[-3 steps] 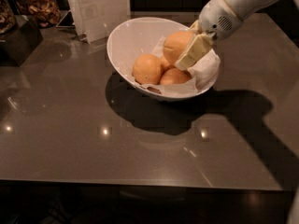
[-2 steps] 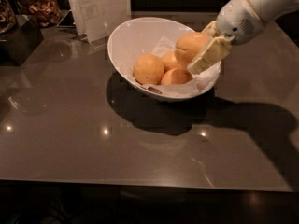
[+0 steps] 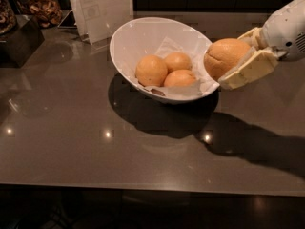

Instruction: Pick orange from white bowl

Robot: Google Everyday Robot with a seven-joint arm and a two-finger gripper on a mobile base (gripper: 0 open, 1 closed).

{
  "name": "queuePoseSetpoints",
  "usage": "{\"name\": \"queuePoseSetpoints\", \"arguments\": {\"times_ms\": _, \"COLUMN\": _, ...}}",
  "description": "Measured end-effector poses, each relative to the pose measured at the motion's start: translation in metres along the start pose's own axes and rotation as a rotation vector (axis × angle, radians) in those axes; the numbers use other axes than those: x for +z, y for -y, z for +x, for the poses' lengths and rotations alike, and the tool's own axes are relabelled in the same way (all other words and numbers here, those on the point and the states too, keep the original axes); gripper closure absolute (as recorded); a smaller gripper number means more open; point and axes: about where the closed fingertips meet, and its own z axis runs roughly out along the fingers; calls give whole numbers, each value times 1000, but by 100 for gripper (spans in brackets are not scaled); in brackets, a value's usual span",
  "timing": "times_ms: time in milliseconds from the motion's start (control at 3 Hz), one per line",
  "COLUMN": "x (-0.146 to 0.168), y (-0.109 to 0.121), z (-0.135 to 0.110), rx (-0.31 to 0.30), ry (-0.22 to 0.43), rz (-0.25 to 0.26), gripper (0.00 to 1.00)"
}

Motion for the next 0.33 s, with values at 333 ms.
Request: {"name": "queuePoseSetpoints", "arguments": {"times_ms": 333, "x": 0, "y": 0, "z": 0, "rx": 0, "ry": 0, "rz": 0, "gripper": 100}}
